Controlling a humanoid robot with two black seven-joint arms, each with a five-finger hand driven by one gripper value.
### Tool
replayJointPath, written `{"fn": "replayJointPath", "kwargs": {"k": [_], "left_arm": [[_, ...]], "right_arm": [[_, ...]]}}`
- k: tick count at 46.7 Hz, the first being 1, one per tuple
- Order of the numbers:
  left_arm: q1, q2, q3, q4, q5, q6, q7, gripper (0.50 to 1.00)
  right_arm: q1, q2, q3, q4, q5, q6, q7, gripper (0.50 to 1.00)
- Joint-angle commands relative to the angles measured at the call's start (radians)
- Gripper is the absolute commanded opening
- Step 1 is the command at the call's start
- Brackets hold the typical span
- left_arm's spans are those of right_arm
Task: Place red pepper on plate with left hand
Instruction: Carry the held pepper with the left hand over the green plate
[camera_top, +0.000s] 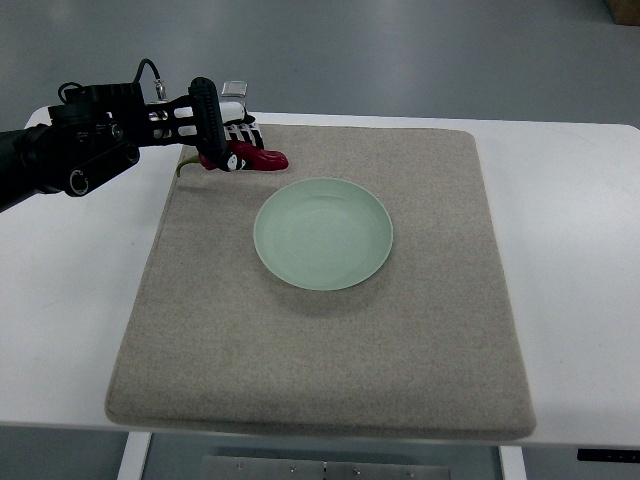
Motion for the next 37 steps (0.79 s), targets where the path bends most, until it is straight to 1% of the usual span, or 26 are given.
{"fn": "replayJointPath", "kwargs": {"k": [1,16,21,28,37], "left_arm": [[-0.010,0.000,0.001,-0.039,0.002,0.000,-0.007,0.546],[-0.049,0.000,0.001,-0.157,0.014,0.003,-0.027,0.546],[-0.055,0.000,0.001,-0.198,0.014,0.005,-0.048,0.544],[-0.066,-0.001,-0.001,-0.252,0.014,0.005,-0.054,0.544],[-0.070,-0.003,-0.001,-0.315,0.045,0.003,-0.082,0.544]], "right_arm": [[0.000,0.000,0.000,0.000,0.000,0.000,0.000,0.932],[0.000,0.000,0.000,0.000,0.000,0.000,0.000,0.932],[0.000,0.000,0.000,0.000,0.000,0.000,0.000,0.932],[0.000,0.000,0.000,0.000,0.000,0.000,0.000,0.932],[0.000,0.000,0.000,0.000,0.000,0.000,0.000,0.932]]}}
